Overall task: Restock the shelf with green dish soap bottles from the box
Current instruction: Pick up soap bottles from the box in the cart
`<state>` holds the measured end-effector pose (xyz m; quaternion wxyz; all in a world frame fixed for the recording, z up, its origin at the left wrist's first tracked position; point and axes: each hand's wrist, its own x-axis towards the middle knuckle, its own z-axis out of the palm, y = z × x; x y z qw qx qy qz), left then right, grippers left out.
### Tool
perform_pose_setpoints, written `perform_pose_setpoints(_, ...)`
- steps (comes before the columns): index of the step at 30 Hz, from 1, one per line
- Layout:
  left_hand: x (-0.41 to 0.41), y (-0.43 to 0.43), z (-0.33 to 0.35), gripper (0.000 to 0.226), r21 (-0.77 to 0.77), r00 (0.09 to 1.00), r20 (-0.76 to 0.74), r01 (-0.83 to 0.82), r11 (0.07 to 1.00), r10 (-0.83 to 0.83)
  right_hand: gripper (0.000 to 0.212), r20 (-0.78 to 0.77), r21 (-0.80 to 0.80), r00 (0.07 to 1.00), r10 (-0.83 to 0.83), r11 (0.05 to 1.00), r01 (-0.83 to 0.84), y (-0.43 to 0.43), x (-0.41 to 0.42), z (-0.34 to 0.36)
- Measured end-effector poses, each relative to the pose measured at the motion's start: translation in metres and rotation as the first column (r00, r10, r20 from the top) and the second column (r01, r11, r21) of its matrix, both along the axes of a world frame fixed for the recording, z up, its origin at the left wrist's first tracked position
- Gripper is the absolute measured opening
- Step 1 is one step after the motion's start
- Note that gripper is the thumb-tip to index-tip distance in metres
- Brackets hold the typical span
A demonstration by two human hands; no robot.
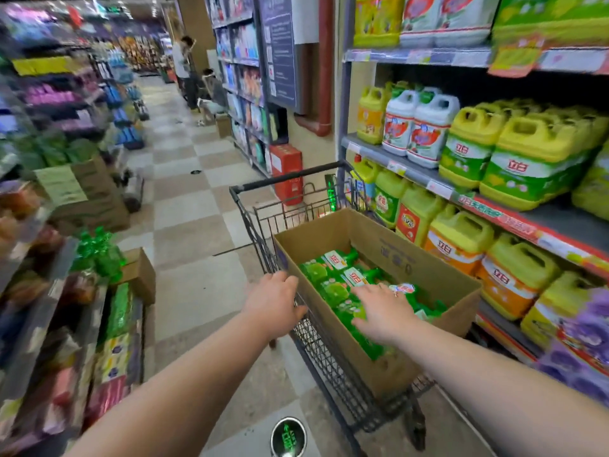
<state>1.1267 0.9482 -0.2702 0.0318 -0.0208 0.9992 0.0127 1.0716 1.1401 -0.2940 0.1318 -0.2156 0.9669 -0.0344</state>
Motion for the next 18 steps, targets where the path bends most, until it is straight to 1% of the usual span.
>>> perform_pose_setpoints(6, -0.073, -0.032, -0.017, 0.053, -0.015, 0.997, 0.055, 0.056, 0.998, -0.055, 0.066, 0.018, -0.007, 0.997, -0.072, 0.997, 0.072, -0.016, -0.056, -0.009)
perform_pose_setpoints(10, -0.125, -0.055, -0.029, 0.054, -0.020, 0.984, 0.065, 0.168, 0.986, -0.166, 0.064, 0.010, 0.018, 0.971, -0.240, 0.971, 0.240, -0.013, -0.090, -0.021)
perform_pose_setpoints(14, -0.179, -0.085, -0.027, 0.052, -0.013, 0.956, 0.052, 0.290, 0.957, -0.289, 0.065, 0.041, 0.118, 0.909, -0.414, 0.906, 0.407, -0.013, -0.118, -0.030)
perform_pose_setpoints(18, -0.232, -0.120, -0.027, 0.050, -0.011, 0.933, 0.065, 0.355, 0.935, -0.353, 0.067, 0.117, 0.122, 0.792, -0.599, 0.800, 0.587, -0.024, -0.122, -0.045)
